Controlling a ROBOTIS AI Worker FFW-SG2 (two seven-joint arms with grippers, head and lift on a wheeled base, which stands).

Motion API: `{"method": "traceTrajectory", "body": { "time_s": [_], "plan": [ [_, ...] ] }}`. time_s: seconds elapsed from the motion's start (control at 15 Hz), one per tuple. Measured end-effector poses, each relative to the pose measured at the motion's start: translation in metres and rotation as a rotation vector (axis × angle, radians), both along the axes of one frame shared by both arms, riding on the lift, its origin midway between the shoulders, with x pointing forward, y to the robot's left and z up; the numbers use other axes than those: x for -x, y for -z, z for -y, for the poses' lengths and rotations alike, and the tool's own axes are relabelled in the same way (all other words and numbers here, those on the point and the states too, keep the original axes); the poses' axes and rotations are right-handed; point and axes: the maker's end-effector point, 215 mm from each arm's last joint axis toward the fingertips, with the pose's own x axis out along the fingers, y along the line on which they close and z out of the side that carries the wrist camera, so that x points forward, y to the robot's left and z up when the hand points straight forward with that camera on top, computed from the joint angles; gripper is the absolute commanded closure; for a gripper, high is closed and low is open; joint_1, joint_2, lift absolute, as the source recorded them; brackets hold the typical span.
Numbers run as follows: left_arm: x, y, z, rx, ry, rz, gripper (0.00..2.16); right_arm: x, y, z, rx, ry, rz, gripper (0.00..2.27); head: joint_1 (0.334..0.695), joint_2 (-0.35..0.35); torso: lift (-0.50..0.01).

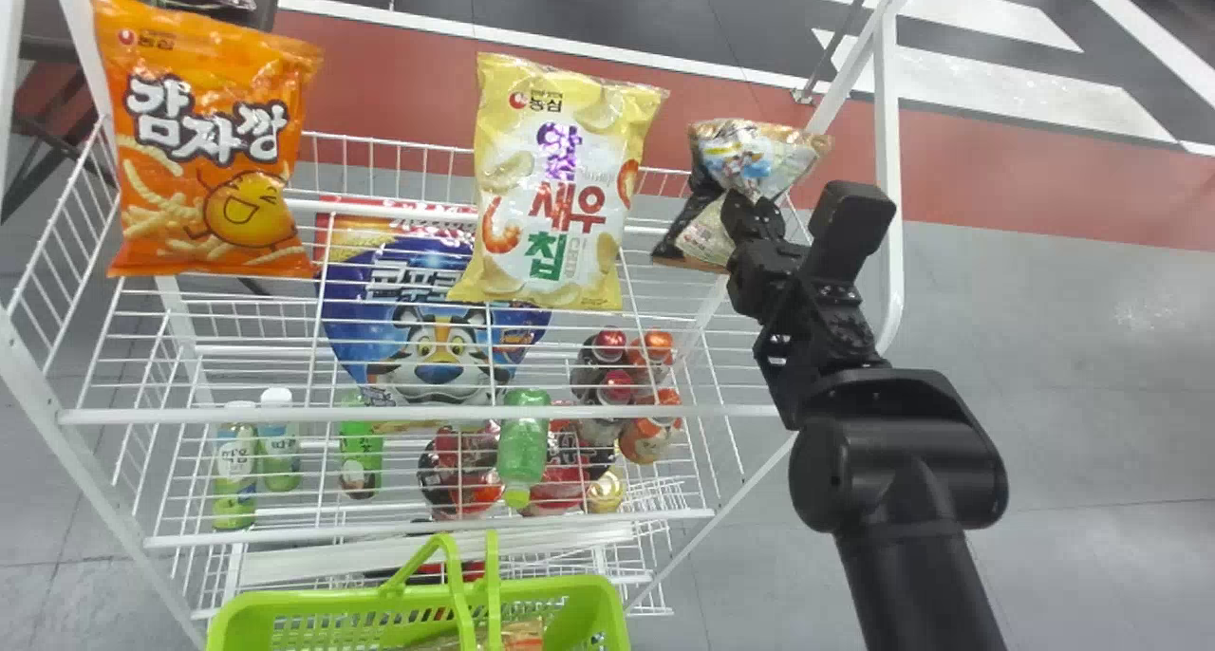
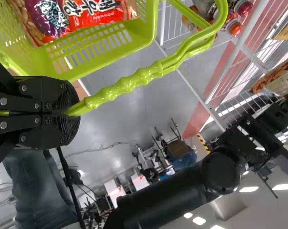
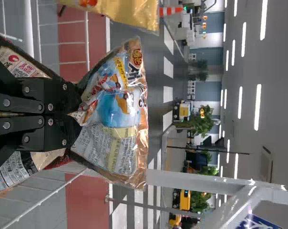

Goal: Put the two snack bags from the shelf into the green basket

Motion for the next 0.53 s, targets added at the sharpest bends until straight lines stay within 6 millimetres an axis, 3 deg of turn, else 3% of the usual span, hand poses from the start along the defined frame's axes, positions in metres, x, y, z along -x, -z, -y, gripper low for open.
{"method": "traceTrajectory", "body": {
  "time_s": [0.33,0.53],
  "plan": [
    [-0.001,-0.002,0.001,0.004,0.0,0.009,1.69,0.052,-0.044,-0.053,-0.048,-0.126,0.006,2.24,0.695,-0.35,-0.011],
    [-0.002,-0.003,0.001,0.006,0.001,0.011,1.69,0.1,-0.035,-0.079,-0.074,-0.18,-0.111,2.24,0.695,-0.35,-0.011]
  ]
}}
